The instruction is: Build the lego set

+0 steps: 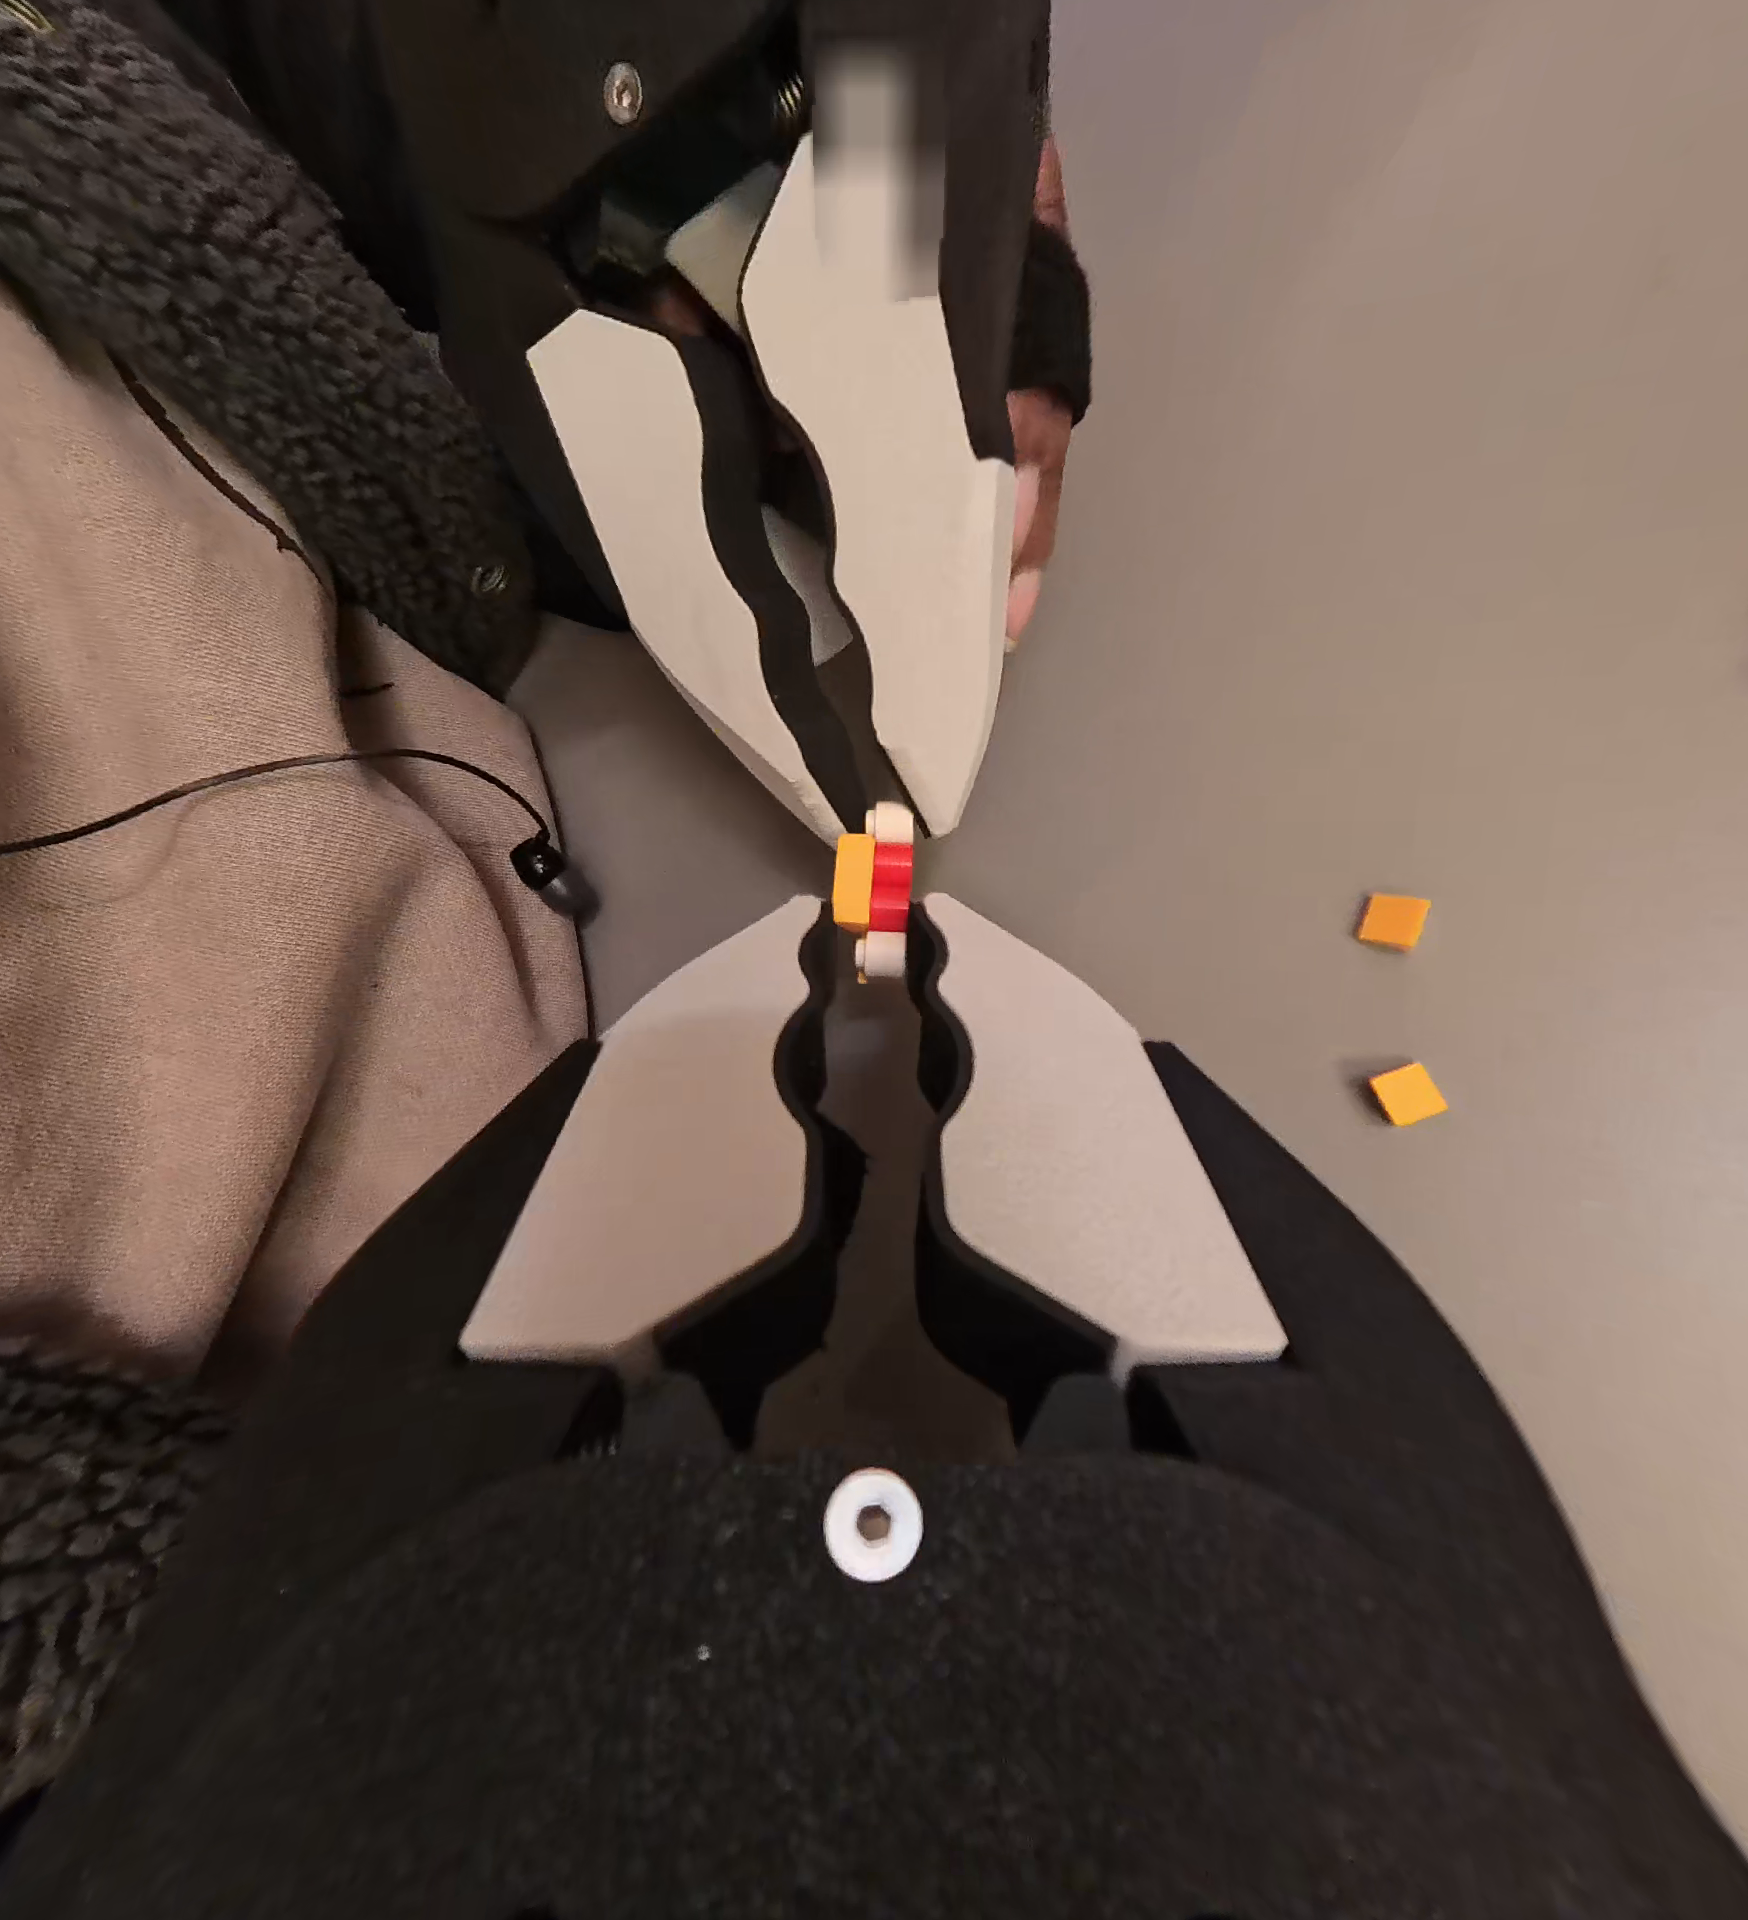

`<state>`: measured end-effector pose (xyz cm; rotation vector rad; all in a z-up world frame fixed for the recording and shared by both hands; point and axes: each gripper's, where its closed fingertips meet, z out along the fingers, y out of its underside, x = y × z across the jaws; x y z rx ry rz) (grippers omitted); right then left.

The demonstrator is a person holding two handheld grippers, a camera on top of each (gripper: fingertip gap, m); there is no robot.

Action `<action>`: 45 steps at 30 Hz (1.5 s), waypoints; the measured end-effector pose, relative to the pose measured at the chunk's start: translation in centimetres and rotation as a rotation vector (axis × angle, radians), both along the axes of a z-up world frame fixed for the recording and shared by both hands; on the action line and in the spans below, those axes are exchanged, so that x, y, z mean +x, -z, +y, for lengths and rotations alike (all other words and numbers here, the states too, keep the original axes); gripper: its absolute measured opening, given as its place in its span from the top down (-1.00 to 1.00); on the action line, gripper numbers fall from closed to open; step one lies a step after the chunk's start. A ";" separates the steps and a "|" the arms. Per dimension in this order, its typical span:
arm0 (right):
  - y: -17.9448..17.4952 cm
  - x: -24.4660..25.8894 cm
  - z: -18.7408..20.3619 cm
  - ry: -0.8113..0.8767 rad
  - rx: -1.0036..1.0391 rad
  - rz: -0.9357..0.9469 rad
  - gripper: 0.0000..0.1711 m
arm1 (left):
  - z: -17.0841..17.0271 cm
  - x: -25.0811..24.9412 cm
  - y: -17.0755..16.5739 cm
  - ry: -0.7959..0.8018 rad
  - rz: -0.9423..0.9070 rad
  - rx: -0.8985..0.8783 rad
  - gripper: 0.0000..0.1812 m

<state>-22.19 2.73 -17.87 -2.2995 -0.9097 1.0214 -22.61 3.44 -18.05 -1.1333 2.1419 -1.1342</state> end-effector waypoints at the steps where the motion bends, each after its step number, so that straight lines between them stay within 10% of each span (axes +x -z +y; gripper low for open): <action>1: 0.1 0.0 -0.1 -0.002 -0.013 0.004 0.85 | 0.0 -0.1 0.1 0.000 0.015 -0.012 0.87; 34: 2.8 1.0 2.2 -0.166 0.293 -0.389 0.85 | 1.2 0.0 2.0 -0.086 0.110 0.044 0.87; 45: 1.0 8.0 4.1 0.065 0.271 -0.492 0.79 | 1.4 0.1 1.8 -0.098 0.121 0.017 0.76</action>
